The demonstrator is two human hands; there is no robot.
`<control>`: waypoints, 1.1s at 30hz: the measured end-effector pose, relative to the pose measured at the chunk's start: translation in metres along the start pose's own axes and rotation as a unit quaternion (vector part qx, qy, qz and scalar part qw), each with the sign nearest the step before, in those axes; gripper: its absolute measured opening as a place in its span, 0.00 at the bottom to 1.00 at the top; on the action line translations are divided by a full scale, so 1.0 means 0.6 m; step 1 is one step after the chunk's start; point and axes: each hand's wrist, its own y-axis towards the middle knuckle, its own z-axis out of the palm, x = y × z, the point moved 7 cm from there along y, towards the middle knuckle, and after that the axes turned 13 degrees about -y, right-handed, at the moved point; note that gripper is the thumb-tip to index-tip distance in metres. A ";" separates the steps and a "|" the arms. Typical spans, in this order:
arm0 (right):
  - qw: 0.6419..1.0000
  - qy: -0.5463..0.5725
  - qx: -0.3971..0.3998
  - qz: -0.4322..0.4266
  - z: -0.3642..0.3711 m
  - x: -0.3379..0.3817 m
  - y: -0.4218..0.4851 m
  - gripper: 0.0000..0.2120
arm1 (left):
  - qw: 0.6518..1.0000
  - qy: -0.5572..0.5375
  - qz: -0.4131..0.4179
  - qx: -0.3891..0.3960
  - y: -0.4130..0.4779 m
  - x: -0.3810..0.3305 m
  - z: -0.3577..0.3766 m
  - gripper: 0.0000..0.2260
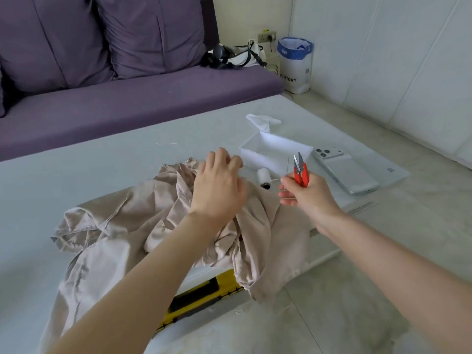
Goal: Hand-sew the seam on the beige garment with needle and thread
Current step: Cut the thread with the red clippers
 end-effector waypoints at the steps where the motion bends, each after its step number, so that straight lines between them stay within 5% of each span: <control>1: 1.000 -0.005 -0.011 0.001 -0.007 -0.004 0.003 0.05 | 0.998 -0.035 -0.022 0.038 0.008 -0.009 0.022 0.12; 6: 0.999 -0.025 -0.036 0.006 -0.037 -0.028 0.013 0.03 | 0.957 -0.102 -0.186 0.198 0.023 -0.005 0.135 0.21; 15: 0.999 -0.026 -0.023 0.011 -0.066 -0.045 0.005 0.04 | 0.921 -0.154 -0.316 0.168 0.046 0.011 0.179 0.20; 21: 0.994 -0.100 -0.022 -0.024 -0.075 -0.033 -0.008 0.05 | 0.923 -0.215 -0.291 0.133 0.029 -0.001 0.154 0.12; 33: 0.975 -0.210 -0.034 -0.066 -0.062 -0.012 -0.049 0.06 | 0.955 -0.206 -0.214 0.010 -0.030 -0.042 0.071 0.13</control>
